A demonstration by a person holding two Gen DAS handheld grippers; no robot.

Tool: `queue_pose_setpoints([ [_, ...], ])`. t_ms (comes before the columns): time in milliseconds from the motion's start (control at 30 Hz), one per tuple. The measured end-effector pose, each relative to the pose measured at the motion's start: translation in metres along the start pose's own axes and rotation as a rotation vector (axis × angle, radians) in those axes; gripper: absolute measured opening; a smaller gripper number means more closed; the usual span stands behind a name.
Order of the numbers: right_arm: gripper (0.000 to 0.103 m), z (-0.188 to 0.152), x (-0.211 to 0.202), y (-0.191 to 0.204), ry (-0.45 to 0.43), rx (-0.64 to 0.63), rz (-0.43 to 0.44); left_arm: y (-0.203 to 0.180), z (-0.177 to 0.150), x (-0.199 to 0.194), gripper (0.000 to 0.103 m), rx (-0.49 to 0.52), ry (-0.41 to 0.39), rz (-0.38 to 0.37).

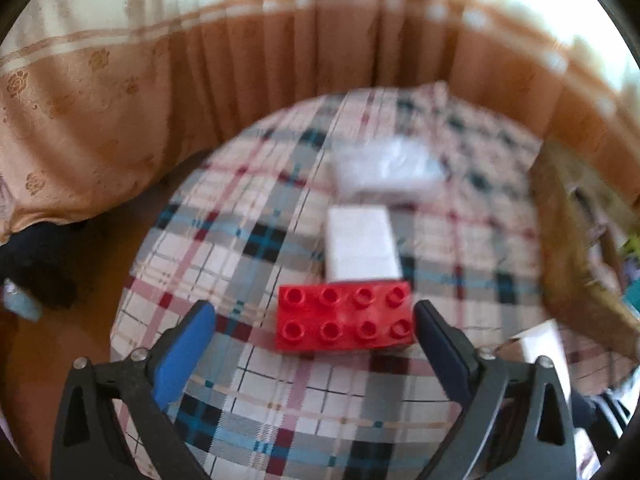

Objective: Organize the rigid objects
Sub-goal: 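Move both grippers toward the red brick and white box, then grasp the red Lego brick with the left while the right grasps the white box, then carry the red brick with the left while the right carries the white box to the tray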

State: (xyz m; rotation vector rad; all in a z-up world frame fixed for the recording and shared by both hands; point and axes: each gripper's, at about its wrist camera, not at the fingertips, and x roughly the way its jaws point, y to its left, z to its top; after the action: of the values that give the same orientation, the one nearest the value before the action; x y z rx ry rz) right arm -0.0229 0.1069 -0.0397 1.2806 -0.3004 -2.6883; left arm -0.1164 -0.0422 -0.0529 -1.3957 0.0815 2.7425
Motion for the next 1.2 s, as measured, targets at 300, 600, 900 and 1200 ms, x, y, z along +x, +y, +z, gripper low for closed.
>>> queue_pose_setpoints([
  [300, 0.044, -0.002, -0.003, 0.002, -0.002, -0.004, 0.012, 0.016, -0.003, -0.006, 0.065, -0.07, -0.029, -0.132],
  [600, 0.043, -0.005, -0.015, -0.011, -0.085, 0.061, 0.116, 0.032, -0.019, -0.028, 0.065, -0.207, -0.138, -0.152],
  [900, 0.043, -0.007, -0.036, -0.012, -0.197, 0.073, 0.145, 0.032, -0.019, -0.042, 0.065, -0.205, -0.209, -0.109],
  [1200, 0.043, -0.007, -0.043, -0.014, -0.234, 0.079, 0.13, 0.02, -0.022, -0.055, 0.065, -0.147, -0.252, -0.075],
])
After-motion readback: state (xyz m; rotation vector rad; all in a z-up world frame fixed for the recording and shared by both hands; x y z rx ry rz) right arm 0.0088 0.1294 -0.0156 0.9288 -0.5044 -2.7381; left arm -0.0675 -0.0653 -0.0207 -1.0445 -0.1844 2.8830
